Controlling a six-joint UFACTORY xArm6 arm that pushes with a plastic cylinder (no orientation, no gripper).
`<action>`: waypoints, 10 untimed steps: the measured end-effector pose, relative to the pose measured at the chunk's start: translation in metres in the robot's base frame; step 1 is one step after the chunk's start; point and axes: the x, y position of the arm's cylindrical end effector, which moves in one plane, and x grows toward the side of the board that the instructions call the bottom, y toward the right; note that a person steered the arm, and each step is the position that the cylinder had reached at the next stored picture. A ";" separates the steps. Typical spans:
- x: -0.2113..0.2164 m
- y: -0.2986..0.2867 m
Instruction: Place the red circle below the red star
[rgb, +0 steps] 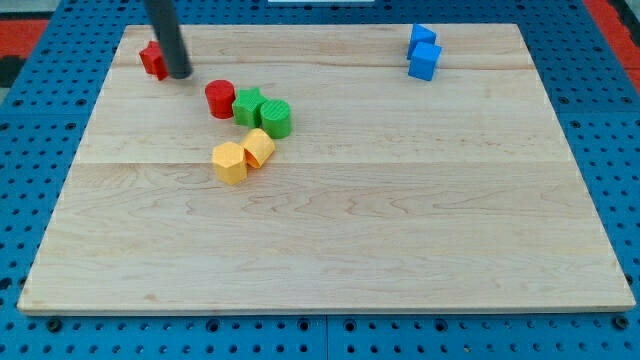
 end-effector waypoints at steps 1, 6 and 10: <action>0.013 0.056; 0.154 -0.052; 0.106 -0.090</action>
